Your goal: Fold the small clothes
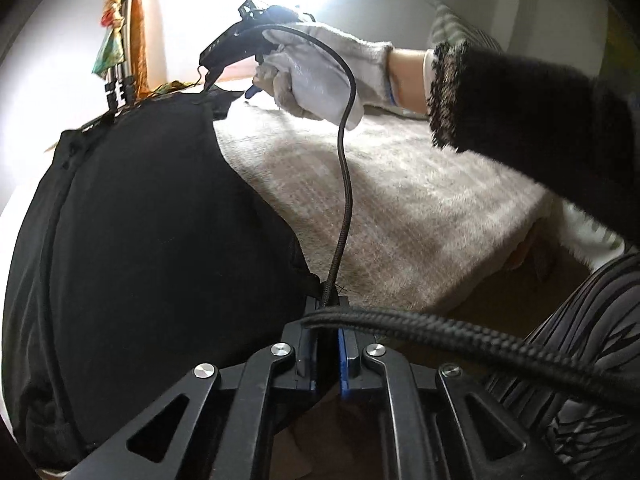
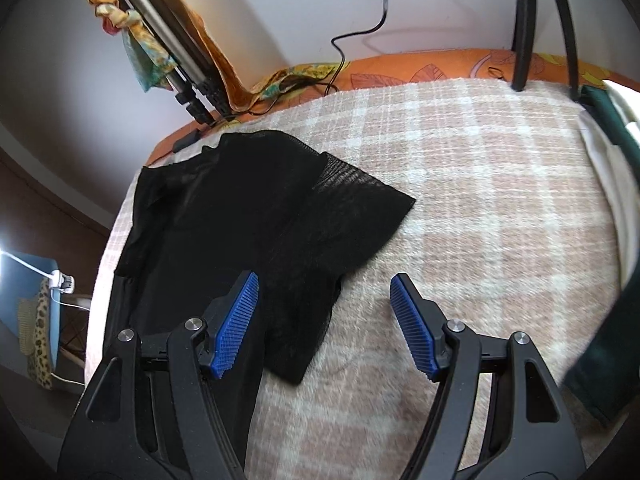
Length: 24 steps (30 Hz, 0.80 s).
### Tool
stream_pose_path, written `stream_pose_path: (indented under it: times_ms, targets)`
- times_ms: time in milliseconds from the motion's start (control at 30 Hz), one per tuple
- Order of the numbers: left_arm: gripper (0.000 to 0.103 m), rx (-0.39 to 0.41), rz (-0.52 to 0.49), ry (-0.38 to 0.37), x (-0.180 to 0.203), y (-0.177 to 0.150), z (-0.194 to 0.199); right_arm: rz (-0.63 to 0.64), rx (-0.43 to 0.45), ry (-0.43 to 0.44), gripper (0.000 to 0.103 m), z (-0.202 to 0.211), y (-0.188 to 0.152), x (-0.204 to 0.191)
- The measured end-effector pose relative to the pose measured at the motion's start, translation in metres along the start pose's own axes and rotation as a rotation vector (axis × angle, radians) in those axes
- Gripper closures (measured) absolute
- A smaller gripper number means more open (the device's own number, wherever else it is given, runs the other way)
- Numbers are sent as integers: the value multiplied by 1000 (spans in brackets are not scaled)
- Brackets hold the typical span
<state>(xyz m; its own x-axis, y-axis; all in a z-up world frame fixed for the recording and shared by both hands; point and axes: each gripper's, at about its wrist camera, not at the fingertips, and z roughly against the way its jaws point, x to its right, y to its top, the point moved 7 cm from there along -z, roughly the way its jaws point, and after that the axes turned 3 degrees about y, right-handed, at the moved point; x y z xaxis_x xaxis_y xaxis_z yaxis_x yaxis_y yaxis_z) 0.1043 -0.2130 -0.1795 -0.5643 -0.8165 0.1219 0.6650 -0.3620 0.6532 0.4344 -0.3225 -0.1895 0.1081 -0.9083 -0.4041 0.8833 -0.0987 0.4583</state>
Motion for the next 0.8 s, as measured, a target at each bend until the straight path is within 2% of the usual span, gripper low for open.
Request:
stream_pose_path:
  times_ms: [233, 333, 367, 400, 433, 633, 800]
  targets:
    - [100, 18, 34, -25, -1, 4, 7, 53, 5, -58, 33, -17, 3, -17]
    - [100, 32, 58, -27, -4, 4, 10, 78, 1, -96, 55, -22, 3, -23]
    - [100, 33, 64, -28, -5, 3, 11, 93, 0, -115, 69, -24, 4, -24]
    - [100, 35, 73, -32, -7, 3, 12, 100, -8, -116, 94, -26, 3, -26]
    - [100, 38, 83, -37, -8, 3, 13, 88, -22, -101, 98, -29, 3, -26]
    - [100, 62, 145, -53, -21, 1, 23, 69, 14, -95, 99, -19, 12, -33]
    - [100, 91, 218, -63, -40, -2, 38, 85, 43, -91, 99, -7, 25, -57]
